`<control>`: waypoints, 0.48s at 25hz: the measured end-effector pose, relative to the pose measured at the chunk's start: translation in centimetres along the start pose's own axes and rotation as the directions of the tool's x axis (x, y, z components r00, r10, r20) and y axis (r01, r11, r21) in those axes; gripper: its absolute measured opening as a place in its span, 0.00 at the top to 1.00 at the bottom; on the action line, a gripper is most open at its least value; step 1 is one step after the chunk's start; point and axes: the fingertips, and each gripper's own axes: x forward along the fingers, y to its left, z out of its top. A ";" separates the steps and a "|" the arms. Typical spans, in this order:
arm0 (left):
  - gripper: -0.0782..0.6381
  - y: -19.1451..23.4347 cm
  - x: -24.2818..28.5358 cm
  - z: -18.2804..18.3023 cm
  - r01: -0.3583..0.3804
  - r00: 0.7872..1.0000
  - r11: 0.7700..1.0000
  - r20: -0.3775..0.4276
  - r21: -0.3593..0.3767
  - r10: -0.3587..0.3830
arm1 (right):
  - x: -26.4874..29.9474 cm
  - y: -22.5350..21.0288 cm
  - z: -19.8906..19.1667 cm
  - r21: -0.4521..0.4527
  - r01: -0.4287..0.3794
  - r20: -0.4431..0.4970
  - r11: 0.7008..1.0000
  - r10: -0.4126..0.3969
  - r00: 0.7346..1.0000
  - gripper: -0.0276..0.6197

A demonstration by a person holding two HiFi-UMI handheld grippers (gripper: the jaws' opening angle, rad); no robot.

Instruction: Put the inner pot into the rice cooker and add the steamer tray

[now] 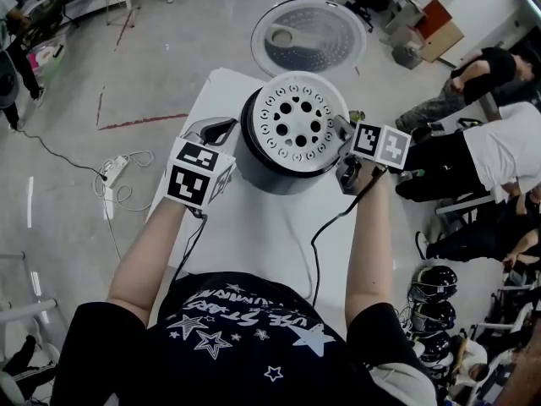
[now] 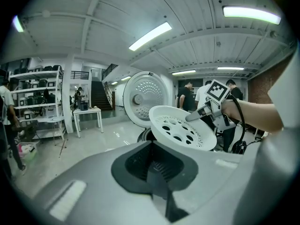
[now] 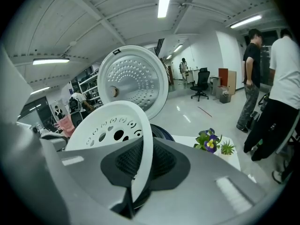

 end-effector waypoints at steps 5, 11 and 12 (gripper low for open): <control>0.88 0.3 0.9 -0.5 -0.003 1.000 1.000 -0.025 -0.010 0.003 | 1.6 -0.6 -0.4 -0.020 0.012 -0.041 1.000 -0.012 0.999 0.87; 0.88 0.5 1.5 -1.4 0.002 0.999 1.000 -0.044 -0.012 -0.002 | 2.8 -0.5 -1.0 -0.067 0.033 -0.071 0.997 -0.038 0.997 0.87; 0.88 0.5 1.6 -1.5 0.003 0.999 1.000 -0.047 -0.013 -0.003 | 2.8 -0.5 -1.1 -0.072 0.041 -0.074 0.997 -0.046 0.996 0.87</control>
